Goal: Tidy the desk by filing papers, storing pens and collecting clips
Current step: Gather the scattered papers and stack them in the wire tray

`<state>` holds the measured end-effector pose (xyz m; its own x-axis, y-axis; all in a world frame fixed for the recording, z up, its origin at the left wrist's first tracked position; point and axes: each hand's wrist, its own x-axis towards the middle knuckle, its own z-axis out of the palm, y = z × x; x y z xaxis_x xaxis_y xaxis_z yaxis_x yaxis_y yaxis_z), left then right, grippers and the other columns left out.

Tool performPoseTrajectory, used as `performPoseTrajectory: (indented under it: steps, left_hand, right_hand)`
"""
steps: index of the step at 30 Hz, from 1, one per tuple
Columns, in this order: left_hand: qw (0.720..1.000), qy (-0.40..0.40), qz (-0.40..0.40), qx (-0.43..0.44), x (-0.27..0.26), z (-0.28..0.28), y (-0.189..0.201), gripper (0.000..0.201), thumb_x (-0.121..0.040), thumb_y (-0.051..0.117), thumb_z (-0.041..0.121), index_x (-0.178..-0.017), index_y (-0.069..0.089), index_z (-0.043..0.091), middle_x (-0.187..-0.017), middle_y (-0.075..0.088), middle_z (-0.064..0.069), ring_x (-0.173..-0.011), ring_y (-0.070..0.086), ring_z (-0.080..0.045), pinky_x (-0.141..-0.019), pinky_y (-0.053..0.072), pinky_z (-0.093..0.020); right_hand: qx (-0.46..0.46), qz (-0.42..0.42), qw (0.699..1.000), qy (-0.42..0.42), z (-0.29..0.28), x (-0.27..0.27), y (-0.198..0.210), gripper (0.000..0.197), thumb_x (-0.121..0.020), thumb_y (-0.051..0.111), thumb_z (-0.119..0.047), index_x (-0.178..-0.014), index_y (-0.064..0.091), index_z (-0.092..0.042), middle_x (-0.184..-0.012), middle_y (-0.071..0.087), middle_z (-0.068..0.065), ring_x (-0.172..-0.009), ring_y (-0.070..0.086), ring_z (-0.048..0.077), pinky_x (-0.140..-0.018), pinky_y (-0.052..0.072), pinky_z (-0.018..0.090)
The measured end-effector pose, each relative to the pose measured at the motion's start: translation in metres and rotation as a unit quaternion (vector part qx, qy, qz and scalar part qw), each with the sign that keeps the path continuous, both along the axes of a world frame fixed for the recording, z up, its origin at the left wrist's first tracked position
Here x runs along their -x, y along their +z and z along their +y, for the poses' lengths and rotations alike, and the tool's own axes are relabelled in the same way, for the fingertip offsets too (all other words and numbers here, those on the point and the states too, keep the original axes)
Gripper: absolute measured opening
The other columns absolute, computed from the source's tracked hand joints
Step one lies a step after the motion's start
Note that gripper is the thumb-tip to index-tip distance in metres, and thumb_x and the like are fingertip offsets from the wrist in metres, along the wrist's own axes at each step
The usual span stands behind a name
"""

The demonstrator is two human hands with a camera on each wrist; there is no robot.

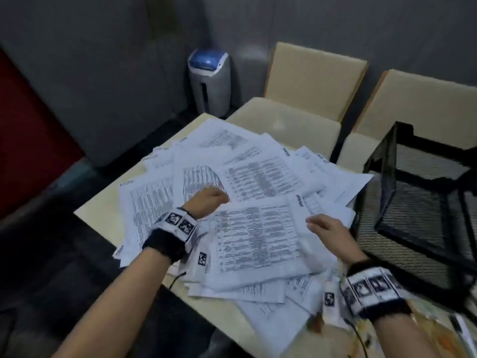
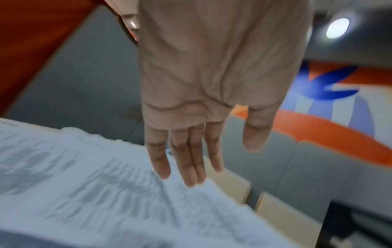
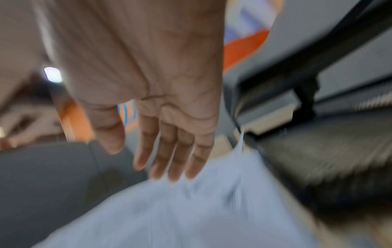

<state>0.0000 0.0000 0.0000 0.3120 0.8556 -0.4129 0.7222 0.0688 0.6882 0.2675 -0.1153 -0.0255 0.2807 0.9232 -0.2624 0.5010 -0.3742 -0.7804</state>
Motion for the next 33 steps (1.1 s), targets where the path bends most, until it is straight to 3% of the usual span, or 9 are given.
performPoseTrajectory:
  steps: [3, 7, 11, 15, 19, 25, 28, 30, 33]
  left_hand:
    - [0.991, 0.01, 0.13, -0.012, 0.011, 0.011, -0.035, 0.05, -0.094, 0.051, 0.027, -0.137, 0.042, 0.004, -0.141, 0.044, -0.018, -0.126, 0.047, -0.032, -0.104, 0.037, -0.036]
    - [0.976, -0.055, 0.209, -0.026, 0.02, 0.006, -0.083, 0.091, -0.082, 0.058, 0.055, -0.15, 0.013, 0.014, -0.156, 0.018, -0.015, -0.142, 0.022, -0.034, -0.116, 0.022, -0.049]
    - [0.972, -0.089, 0.211, -0.048, 0.007, 0.011, -0.09, 0.101, -0.073, 0.061, 0.064, -0.15, 0.013, 0.019, -0.156, 0.023, -0.008, -0.142, 0.027, -0.031, -0.114, 0.023, -0.053]
    - [0.979, -0.088, 0.165, -0.086, -0.014, 0.035, -0.076, 0.069, -0.081, 0.063, 0.05, -0.133, 0.046, 0.008, -0.133, 0.055, -0.012, -0.12, 0.053, -0.029, -0.103, 0.04, -0.041]
    - [0.995, 0.018, 0.033, -0.097, -0.03, 0.074, -0.064, 0.043, -0.091, 0.056, 0.02, -0.122, 0.055, -0.009, -0.127, 0.057, -0.025, -0.117, 0.055, -0.037, -0.097, 0.042, -0.038]
    - [0.99, 0.072, 0.056, -0.105, -0.051, 0.148, -0.05, 0.021, -0.09, 0.051, 0.023, -0.078, 0.057, 0.007, -0.09, 0.06, -0.013, -0.093, 0.051, -0.025, -0.079, 0.044, -0.029]
    - [0.987, 0.035, 0.143, -0.064, -0.051, 0.167, -0.062, 0.073, -0.088, 0.049, 0.049, -0.144, 0.028, 0.007, -0.15, 0.032, -0.013, -0.134, 0.037, -0.031, -0.112, 0.032, -0.044]
    - [0.982, 0.004, 0.187, -0.03, -0.046, 0.167, -0.073, 0.082, -0.091, 0.043, 0.053, -0.15, 0.009, 0.009, -0.155, 0.022, -0.014, -0.139, 0.03, -0.033, -0.112, 0.029, -0.046]
    - [0.982, -0.021, 0.183, -0.037, -0.049, 0.148, -0.08, 0.047, -0.099, 0.035, 0.027, -0.14, 0.032, 0.005, -0.138, 0.044, -0.015, -0.113, 0.05, -0.027, -0.095, 0.041, -0.036]
  right_hand:
    - [0.119, -0.104, 0.986, -0.052, 0.026, 0.022, -0.027, 0.047, -0.086, 0.061, -0.022, -0.129, 0.048, -0.008, -0.137, 0.045, 0.015, -0.127, 0.041, 0.03, -0.101, 0.034, 0.037]
    - [0.24, -0.151, 0.95, -0.133, 0.025, 0.037, -0.048, 0.091, -0.075, 0.073, -0.032, -0.144, 0.017, -0.012, -0.148, 0.021, 0.019, -0.136, 0.024, 0.036, -0.109, 0.023, 0.051]
    - [0.208, -0.17, 0.955, -0.125, 0.03, 0.035, -0.052, 0.054, -0.081, 0.061, -0.013, -0.13, 0.04, -0.008, -0.132, 0.049, 0.018, -0.123, 0.045, 0.035, -0.107, 0.026, 0.044]
    - [0.076, -0.2, 0.975, -0.062, 0.056, 0.037, -0.021, 0.026, -0.086, 0.048, -0.006, -0.107, 0.062, -0.01, -0.114, 0.062, 0.015, -0.114, 0.05, 0.035, -0.095, 0.032, 0.039]
    - [-0.076, -0.195, 0.953, -0.218, 0.091, 0.033, 0.0, 0.031, -0.085, 0.052, -0.01, -0.115, 0.057, -0.015, -0.125, 0.052, 0.011, -0.126, 0.036, 0.029, -0.1, 0.024, 0.042]
    - [0.095, 0.073, 0.94, -0.321, 0.13, 0.025, -0.034, 0.073, -0.084, 0.064, -0.023, -0.138, 0.024, 0.005, -0.143, 0.034, 0.025, -0.131, 0.037, 0.038, -0.107, 0.036, 0.045]
    - [0.104, 0.105, 0.936, -0.319, 0.135, 0.029, -0.053, 0.068, -0.087, 0.061, -0.017, -0.138, 0.023, 0.008, -0.143, 0.036, 0.025, -0.13, 0.04, 0.036, -0.105, 0.036, 0.042]
    - [0.1, 0.125, 0.937, -0.31, 0.139, 0.03, -0.06, 0.07, -0.089, 0.059, -0.017, -0.141, 0.018, 0.005, -0.147, 0.031, 0.02, -0.134, 0.035, 0.034, -0.109, 0.032, 0.041]
    - [0.071, 0.155, 0.939, -0.297, 0.147, 0.032, -0.061, 0.066, -0.091, 0.053, -0.012, -0.144, 0.015, -0.001, -0.149, 0.029, 0.016, -0.134, 0.033, 0.031, -0.109, 0.029, 0.039]
